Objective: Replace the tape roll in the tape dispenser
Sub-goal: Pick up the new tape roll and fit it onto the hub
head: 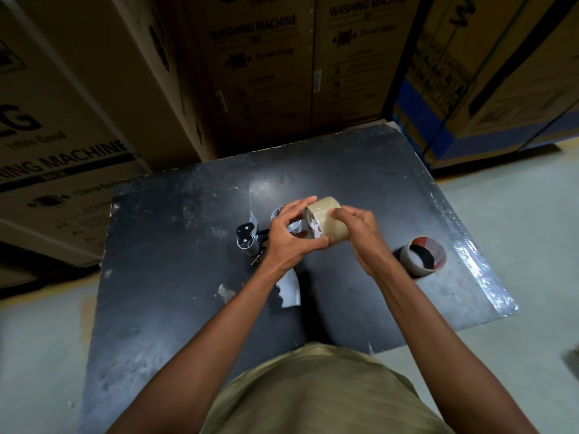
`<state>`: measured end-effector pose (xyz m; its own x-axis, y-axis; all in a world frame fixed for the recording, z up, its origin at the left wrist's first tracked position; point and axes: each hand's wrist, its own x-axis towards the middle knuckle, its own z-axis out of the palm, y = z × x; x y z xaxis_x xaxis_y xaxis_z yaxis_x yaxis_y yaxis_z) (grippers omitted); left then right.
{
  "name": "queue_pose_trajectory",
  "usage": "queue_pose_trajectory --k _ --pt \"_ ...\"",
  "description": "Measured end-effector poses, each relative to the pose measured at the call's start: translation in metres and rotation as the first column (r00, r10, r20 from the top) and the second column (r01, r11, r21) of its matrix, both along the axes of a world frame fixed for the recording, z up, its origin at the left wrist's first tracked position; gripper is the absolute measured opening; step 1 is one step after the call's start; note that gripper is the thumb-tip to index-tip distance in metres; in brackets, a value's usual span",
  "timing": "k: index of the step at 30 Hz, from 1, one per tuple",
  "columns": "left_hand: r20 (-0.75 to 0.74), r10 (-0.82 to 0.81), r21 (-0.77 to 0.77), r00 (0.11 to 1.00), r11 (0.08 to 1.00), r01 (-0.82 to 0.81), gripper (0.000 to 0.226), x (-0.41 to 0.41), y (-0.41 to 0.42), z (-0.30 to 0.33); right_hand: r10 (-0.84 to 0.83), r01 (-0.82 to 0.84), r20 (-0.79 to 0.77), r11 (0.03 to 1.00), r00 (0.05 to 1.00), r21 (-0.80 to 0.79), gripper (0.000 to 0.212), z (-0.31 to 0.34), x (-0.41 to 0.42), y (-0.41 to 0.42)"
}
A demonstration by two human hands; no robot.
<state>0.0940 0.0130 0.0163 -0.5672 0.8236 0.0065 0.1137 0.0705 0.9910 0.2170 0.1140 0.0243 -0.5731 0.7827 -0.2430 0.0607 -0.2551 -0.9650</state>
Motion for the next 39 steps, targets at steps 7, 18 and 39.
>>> queue_pose_trajectory --k 7,18,39 --pt "-0.069 -0.001 0.025 0.998 1.0 0.003 0.086 0.011 0.001 0.0 -0.064 0.069 -0.048 0.99 0.997 0.125 0.038 -0.001 -0.001 -0.007" --pt "0.054 0.013 -0.005 0.998 1.0 -0.013 0.098 0.002 0.001 -0.01 0.002 -0.003 -0.032 1.0 0.999 -0.028 0.016 0.001 0.002 -0.002" --pt "0.015 0.01 0.03 1.0 0.999 -0.011 0.091 0.001 -0.01 -0.012 -0.005 0.006 0.012 0.997 1.0 -0.078 0.061 0.0 -0.005 -0.002"
